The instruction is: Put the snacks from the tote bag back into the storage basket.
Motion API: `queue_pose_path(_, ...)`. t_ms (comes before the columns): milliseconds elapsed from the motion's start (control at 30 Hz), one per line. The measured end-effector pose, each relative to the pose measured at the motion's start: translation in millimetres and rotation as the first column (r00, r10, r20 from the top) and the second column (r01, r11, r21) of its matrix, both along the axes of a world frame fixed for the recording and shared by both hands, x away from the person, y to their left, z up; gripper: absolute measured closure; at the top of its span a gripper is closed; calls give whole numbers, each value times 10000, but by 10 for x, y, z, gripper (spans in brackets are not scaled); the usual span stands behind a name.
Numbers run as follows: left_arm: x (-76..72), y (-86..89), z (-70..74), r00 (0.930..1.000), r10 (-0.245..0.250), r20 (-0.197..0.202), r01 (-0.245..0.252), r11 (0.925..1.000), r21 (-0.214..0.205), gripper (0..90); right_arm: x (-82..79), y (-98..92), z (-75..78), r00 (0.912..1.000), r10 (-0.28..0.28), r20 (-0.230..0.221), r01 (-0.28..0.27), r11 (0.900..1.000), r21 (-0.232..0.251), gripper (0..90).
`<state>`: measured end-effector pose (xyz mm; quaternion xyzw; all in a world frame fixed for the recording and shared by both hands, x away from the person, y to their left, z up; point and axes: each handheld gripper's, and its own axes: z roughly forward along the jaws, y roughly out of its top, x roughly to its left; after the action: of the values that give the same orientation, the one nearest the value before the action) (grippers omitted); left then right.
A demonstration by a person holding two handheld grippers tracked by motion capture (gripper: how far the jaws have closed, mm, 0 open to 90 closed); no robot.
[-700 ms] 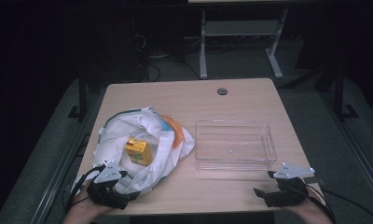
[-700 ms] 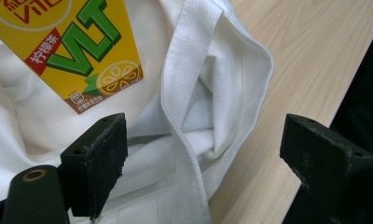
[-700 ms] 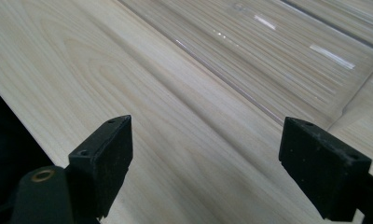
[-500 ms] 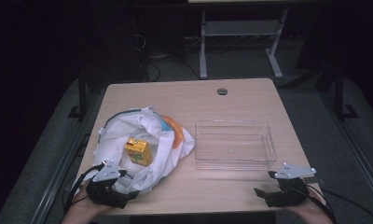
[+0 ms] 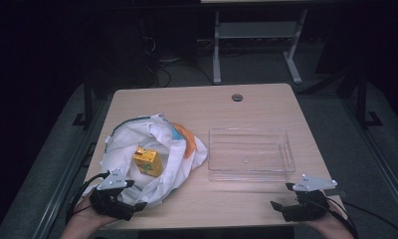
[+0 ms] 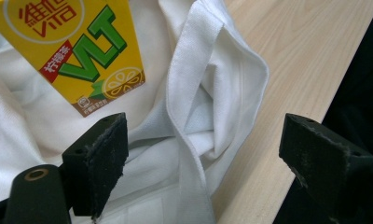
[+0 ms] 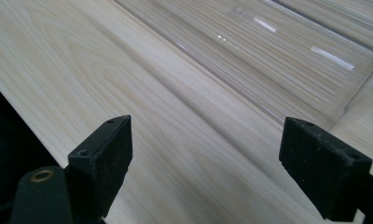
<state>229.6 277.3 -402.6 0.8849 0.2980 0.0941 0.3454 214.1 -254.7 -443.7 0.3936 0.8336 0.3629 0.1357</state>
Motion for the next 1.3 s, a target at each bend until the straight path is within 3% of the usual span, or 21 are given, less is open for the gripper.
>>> queue_pose_path(200,78,4,88,10000,29,-33,-30,9999,-140,261,15,-18,-8,10000,-44,-42,44,10000,44,170)
queue_pose_path(500,210,-1,187,9999,72,-85,-75,9996,-279,600,20,-19,-19,9999,-47,-122,48,10000,78,170)
queue_pose_path(767,291,-31,197,9993,-55,-373,52,10000,-67,882,24,-34,-27,9998,-90,-159,91,9999,90,171)
queue_pose_path(867,333,-62,207,9990,-130,-417,136,9998,158,899,26,-36,-29,9998,-90,-161,91,9999,81,171)
queue_pose_path(1300,530,-183,200,9994,-110,-318,110,9999,7,900,22,-40,-25,9998,-96,-178,98,9999,100,171)
